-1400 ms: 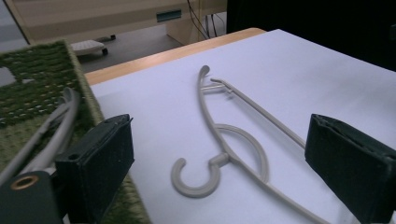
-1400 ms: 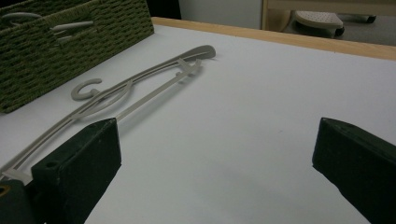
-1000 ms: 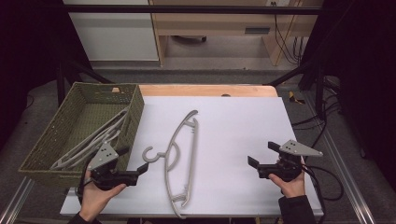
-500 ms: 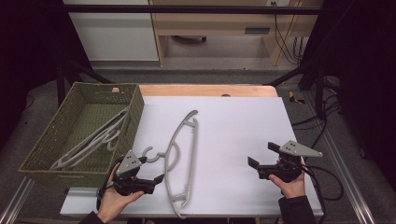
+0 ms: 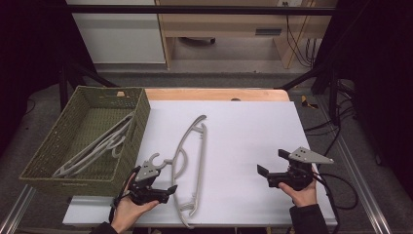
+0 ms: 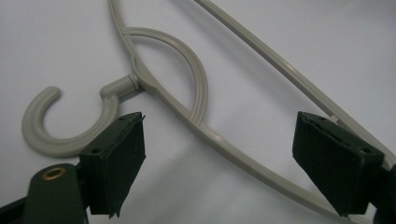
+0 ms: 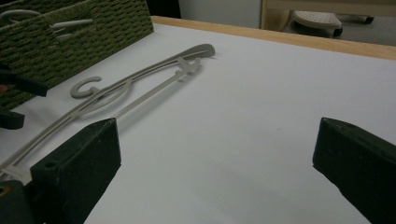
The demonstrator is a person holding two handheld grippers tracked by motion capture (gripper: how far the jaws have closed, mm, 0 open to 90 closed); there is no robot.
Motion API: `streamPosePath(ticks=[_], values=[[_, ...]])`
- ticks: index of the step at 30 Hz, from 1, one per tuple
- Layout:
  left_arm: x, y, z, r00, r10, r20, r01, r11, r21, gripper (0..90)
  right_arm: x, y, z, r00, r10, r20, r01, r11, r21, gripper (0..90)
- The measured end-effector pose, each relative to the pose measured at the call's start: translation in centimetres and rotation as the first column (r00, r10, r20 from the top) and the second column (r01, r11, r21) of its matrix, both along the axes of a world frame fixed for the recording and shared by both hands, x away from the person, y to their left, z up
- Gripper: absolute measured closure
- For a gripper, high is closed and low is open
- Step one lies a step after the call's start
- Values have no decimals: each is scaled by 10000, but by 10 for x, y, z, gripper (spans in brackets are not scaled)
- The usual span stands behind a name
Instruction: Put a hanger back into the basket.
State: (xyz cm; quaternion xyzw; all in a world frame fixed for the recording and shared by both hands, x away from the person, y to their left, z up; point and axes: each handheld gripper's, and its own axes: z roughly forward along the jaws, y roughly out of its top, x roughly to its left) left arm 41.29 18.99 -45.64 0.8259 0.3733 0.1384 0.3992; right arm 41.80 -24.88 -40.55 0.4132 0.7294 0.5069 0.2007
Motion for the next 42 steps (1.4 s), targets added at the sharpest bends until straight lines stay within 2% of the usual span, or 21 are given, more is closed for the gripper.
streamPosePath(ticks=[4, 6, 10, 14, 21, 26, 27, 30, 32, 34, 42], values=[[3, -7, -6, 9997, 108, -217, -104, 9998, 192, 235, 0, 0, 0, 10000, 2, -2, -2, 10000, -21, 14], [4, -8, -7, 9998, 171, -121, -168, 9995, 286, 250, 0, 1, 0, 10000, -4, -17, 4, 10000, -3, 14], [9, -13, -12, 9994, 231, -273, -216, 9984, 528, 314, 1, 1, -1, 10000, 30, -59, -30, 10000, -29, 14], [11, -14, -13, 9991, 264, -340, -244, 9981, 566, 367, 1, 2, -1, 10000, 48, -47, -48, 10000, -20, 14], [11, -20, -18, 9981, 172, -585, -120, 9960, 881, 410, 1, 3, -1, 10000, -30, -48, 30, 10000, -17, 14], [9, -23, -19, 9983, 375, -451, -323, 9931, 1123, 465, 1, 2, 0, 10000, 10, -38, -10, 10000, -11, 14], [9, -24, -20, 9981, 525, -314, -486, 9922, 1145, 487, 1, 2, 0, 10000, 11, -29, -11, 10000, -8, 15], [9, -24, -19, 9980, 501, -373, -450, 9910, 1258, 488, 1, 3, 0, 10000, 17, -31, -17, 10000, -13, 15], [10, -24, -20, 9982, 487, -353, -440, 9916, 1218, 494, 1, 3, 0, 10000, 30, -33, -30, 10000, -27, 14], [12, -22, -18, 9977, 396, -554, -324, 9917, 1246, 508, 1, 4, -1, 10000, -11, -21, 11, 10000, -13, 14], [18, -21, -16, 9966, 342, -748, -263, 9942, 1043, 557, 2, 4, -1, 10000, -2, -15, 2, 10000, -4, 14]])
